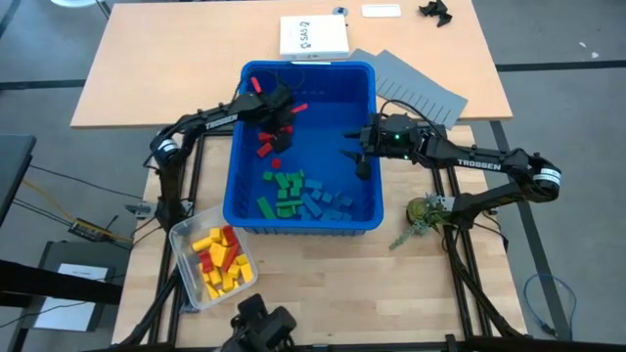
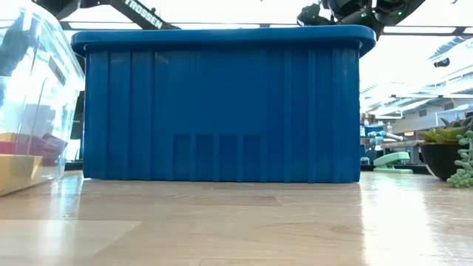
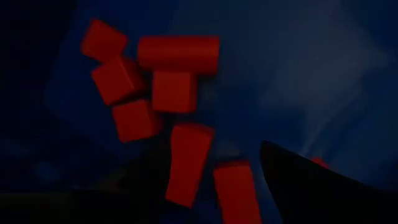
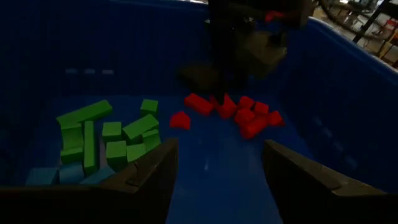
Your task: Sort Items/Unsort Items
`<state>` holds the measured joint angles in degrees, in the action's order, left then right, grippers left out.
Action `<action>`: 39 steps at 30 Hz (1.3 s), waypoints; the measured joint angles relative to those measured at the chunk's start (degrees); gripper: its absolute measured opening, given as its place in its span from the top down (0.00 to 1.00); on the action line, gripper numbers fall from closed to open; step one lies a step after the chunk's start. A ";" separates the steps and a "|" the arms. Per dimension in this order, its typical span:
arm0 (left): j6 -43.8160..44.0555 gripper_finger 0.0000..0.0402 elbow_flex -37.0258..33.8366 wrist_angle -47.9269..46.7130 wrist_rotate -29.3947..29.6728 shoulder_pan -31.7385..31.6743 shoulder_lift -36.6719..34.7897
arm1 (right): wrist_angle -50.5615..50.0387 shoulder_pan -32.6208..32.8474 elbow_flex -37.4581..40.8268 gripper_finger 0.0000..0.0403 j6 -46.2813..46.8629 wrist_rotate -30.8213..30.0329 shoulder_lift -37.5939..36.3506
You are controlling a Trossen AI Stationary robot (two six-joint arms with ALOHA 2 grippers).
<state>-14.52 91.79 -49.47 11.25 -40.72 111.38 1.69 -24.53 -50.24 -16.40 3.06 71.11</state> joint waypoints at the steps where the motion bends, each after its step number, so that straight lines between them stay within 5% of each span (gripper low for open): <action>1: 0.00 0.37 -0.05 -0.13 -0.09 -0.40 0.62 | 0.06 -0.01 0.00 0.43 0.00 0.00 0.05; 19: -0.13 0.39 0.06 -2.03 0.22 -2.00 6.79 | -0.13 -0.07 0.00 0.43 2.48 0.00 0.20; 28: -0.44 0.43 0.04 -1.26 11.75 -1.14 7.51 | -0.15 -0.04 0.00 0.43 2.76 -0.01 0.20; 35: 0.14 0.43 -0.16 -2.53 -6.04 -1.07 7.40 | -0.28 -0.04 0.00 0.43 2.80 0.01 0.20; 39: -0.40 0.43 -0.16 -2.59 -10.18 -0.01 7.31 | -0.60 -0.04 0.00 0.43 2.80 0.01 0.20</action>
<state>-14.92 91.64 -52.06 1.07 -40.73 118.69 1.09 -24.58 -50.24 -13.61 3.07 71.31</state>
